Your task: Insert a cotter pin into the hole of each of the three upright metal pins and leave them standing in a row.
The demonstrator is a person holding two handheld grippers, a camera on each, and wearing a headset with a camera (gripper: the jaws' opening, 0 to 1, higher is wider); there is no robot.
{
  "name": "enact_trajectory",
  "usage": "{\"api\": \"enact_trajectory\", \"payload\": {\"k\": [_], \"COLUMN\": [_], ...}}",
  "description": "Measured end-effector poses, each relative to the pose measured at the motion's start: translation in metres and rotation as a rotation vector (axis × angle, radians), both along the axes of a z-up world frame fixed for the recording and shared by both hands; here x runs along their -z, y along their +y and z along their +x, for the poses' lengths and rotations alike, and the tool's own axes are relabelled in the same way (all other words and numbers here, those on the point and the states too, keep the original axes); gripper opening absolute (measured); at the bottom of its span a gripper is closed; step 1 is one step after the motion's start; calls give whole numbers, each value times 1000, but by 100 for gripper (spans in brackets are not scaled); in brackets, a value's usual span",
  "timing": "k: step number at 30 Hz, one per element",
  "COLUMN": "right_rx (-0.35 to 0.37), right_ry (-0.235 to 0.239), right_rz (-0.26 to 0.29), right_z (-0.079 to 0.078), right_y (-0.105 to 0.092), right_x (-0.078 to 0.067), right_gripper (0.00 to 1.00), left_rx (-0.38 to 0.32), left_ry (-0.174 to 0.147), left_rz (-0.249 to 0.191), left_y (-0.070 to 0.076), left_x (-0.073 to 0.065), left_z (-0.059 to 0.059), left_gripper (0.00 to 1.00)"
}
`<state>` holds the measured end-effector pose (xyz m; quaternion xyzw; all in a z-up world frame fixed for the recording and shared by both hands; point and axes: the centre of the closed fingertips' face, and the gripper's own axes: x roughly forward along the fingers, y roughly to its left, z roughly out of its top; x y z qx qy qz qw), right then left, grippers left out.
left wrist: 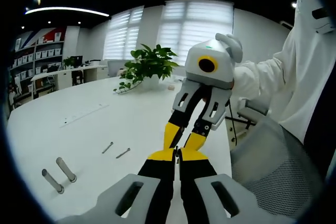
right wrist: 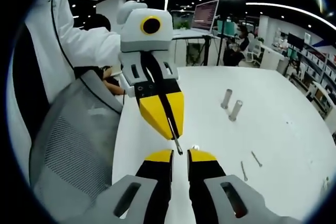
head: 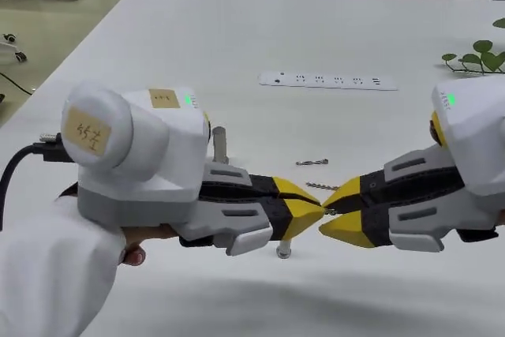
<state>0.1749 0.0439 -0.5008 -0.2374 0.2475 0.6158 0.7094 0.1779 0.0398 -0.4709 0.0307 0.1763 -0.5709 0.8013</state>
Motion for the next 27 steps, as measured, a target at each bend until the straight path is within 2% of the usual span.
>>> {"api": "enact_trajectory", "payload": {"k": [2,6,16,21,25,27], "right_rx": [-12,-21,-74,-91,-61,-59], "right_ry": [5,5,22,71,98,99], "right_rz": [0,-3,-27,-44,-42,-39], "right_z": [-2,-3,-14,-21,-21,-19], "right_y": [0,1,1,0,-1,0], "right_x": [1,1,3,7,6,6], "right_gripper": [3,0,0,0,0,0], "left_rx": [17,28,101,135,129,119], "left_ry": [-9,-3,-7,-13,1,36], "left_rz": [13,8,72,81,72,65], "left_y": [0,-1,2,0,0,1], "left_x": [1,1,11,14,15,16], "left_z": [-2,-4,-14,-19,-19,-20], "left_gripper": [0,0,0,0,0,0]}}
